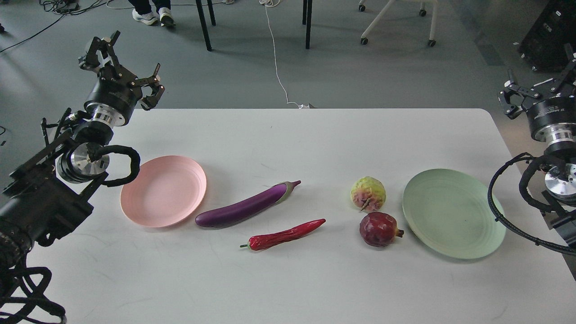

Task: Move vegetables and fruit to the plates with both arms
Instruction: 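Reach the right gripper toward the yellow-green fig beside the green plate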

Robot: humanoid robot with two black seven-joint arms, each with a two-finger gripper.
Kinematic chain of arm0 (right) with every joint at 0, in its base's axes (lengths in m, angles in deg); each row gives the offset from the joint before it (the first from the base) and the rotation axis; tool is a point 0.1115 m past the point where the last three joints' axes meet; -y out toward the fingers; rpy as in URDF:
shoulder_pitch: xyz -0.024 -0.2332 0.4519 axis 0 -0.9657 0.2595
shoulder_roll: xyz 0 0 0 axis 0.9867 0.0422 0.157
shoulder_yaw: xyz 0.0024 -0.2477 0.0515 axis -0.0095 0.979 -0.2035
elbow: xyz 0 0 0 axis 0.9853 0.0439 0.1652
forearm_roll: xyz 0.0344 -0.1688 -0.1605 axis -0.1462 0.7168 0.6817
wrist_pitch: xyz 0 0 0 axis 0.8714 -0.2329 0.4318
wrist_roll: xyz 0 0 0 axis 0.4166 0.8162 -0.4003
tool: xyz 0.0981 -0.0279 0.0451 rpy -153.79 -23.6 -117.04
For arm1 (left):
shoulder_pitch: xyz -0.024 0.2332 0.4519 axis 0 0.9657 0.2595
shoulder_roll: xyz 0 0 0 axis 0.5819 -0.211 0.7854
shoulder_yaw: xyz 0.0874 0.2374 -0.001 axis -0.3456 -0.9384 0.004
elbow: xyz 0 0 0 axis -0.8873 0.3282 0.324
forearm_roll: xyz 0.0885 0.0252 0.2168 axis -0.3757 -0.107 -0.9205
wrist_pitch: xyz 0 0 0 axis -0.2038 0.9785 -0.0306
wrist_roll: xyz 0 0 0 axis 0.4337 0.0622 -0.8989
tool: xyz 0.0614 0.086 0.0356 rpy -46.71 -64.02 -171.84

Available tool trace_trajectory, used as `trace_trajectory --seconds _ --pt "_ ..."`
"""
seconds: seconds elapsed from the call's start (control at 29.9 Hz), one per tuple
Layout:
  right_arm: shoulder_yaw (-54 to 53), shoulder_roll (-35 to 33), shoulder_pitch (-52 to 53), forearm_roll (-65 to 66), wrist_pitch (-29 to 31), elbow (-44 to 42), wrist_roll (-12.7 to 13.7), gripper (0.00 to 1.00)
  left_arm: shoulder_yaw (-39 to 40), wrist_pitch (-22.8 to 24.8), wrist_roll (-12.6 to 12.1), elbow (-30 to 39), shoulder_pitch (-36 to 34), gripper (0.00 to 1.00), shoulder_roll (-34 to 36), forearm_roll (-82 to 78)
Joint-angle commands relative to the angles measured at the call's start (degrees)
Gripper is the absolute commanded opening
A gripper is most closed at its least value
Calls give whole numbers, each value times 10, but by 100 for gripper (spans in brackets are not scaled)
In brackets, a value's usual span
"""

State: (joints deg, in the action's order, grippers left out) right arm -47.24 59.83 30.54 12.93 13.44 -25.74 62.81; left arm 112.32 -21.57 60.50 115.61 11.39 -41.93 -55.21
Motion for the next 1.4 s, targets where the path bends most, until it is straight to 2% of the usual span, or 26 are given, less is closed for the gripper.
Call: trace_trajectory --seconds 0.0,0.27,0.47,0.7,0.87,1.0,1.24,1.37 --pt "9 -1 1 2 0 2 0 99 0 -2 -1 0 1 98 3 0" --pt "79 -41 40 11 0 10 7 99 0 -4 -3 -6 1 98 7 0" --pt "224 -106 130 22 0 58 28 99 1 2 -3 -24 0 98 7 0" --pt "373 -203 246 213 0 190 29 99 8 2 -5 -23 -3 98 17 0" --pt "512 -219 347 324 0 248 28 99 26 3 -5 -22 -1 98 18 0" --pt "647 -196 438 430 0 288 27 99 27 12 -5 -22 0 98 19 0" --pt "817 -59 514 585 -11 286 23 98 27 20 -5 -22 1 98 25 0" --pt "880 27 515 612 -26 262 22 97 26 25 -5 -22 2 98 28 0"
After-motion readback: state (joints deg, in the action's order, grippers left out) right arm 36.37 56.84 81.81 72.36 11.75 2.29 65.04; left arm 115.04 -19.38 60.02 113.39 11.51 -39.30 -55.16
